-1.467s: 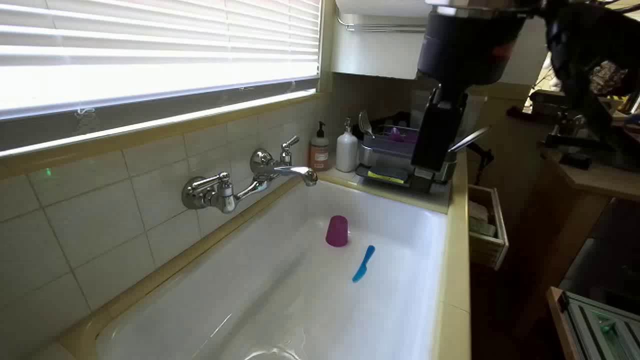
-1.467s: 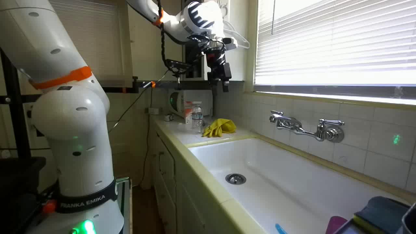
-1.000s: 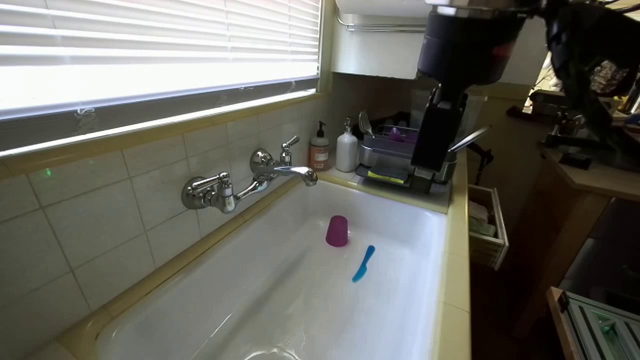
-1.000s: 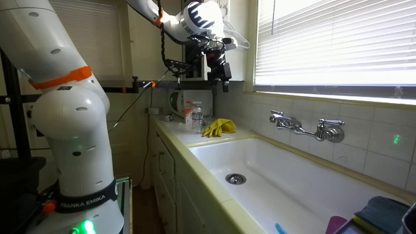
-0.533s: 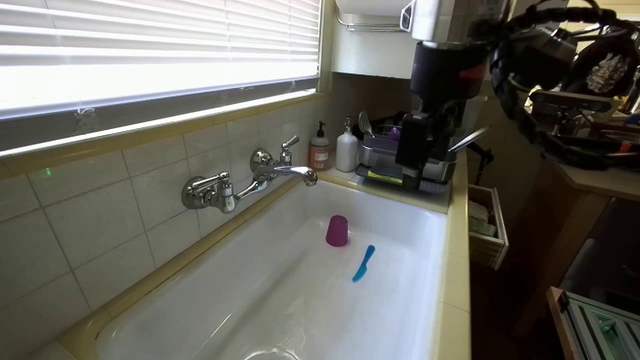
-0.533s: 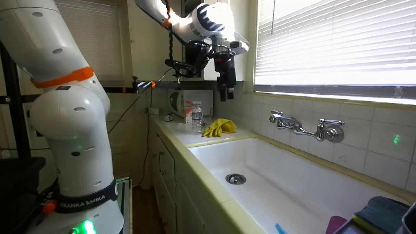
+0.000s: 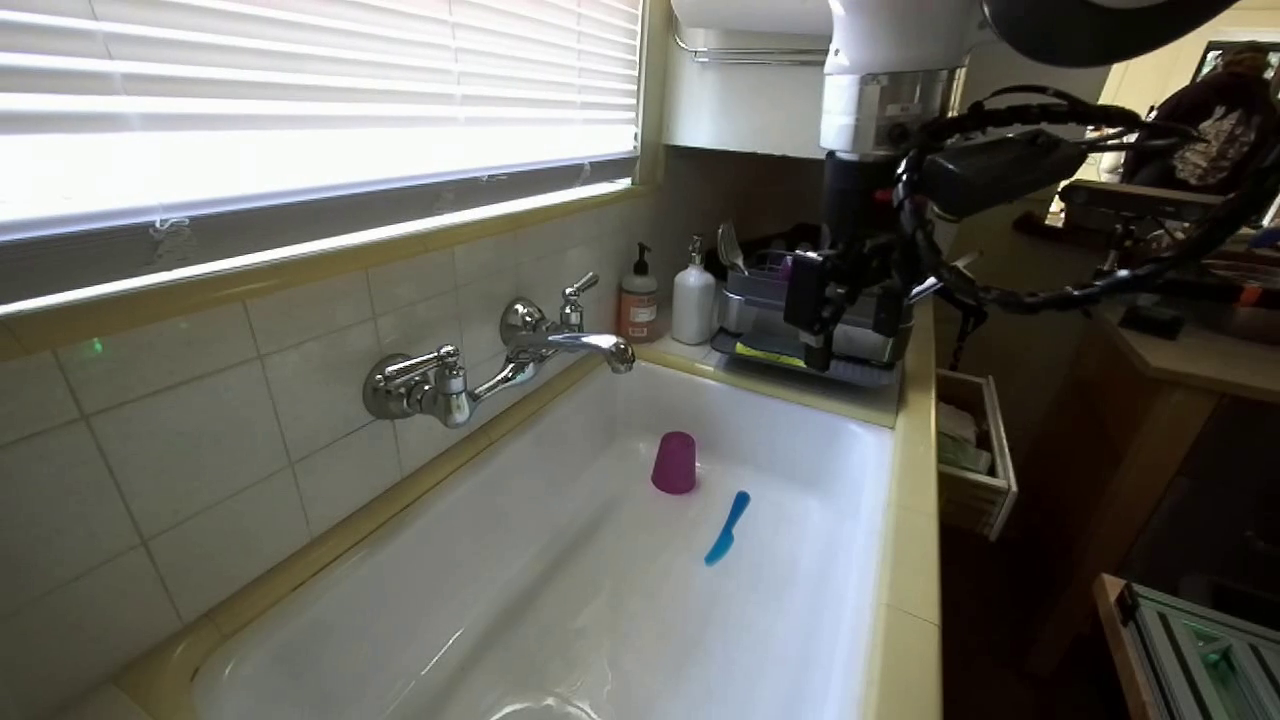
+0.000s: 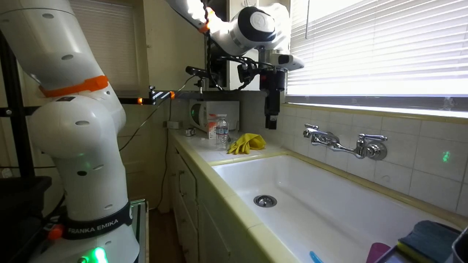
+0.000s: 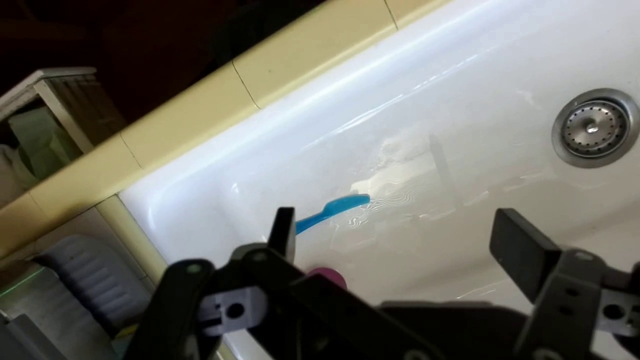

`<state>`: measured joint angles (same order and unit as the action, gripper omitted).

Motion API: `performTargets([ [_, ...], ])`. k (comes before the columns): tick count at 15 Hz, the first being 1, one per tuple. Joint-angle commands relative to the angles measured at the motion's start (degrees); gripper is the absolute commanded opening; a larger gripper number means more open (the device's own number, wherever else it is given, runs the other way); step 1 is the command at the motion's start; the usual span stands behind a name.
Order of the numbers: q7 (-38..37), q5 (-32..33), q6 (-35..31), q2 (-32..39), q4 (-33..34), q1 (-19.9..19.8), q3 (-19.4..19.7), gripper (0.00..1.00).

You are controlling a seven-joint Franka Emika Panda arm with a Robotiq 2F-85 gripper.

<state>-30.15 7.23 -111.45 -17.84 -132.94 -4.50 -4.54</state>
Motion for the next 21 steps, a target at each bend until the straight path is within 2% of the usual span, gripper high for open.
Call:
performTargets([
  [1,0.0,0.1,0.1,0.3,0.1,0.1,0.4,1.0],
  [7,0.0,0.1,0.1,0.3,0.3,0.2,0.3,1.0],
  [9,-5.5,0.4,-0.9,2.7,1.4,-1.2,0.4,1.0],
  [12,-10.0,-0.1,-1.1,5.1,2.1,-2.1,1.4,1.0],
  [21,-11.7,-4.6,-5.3,17.8,8.1,-2.6,7.2,1.0],
])
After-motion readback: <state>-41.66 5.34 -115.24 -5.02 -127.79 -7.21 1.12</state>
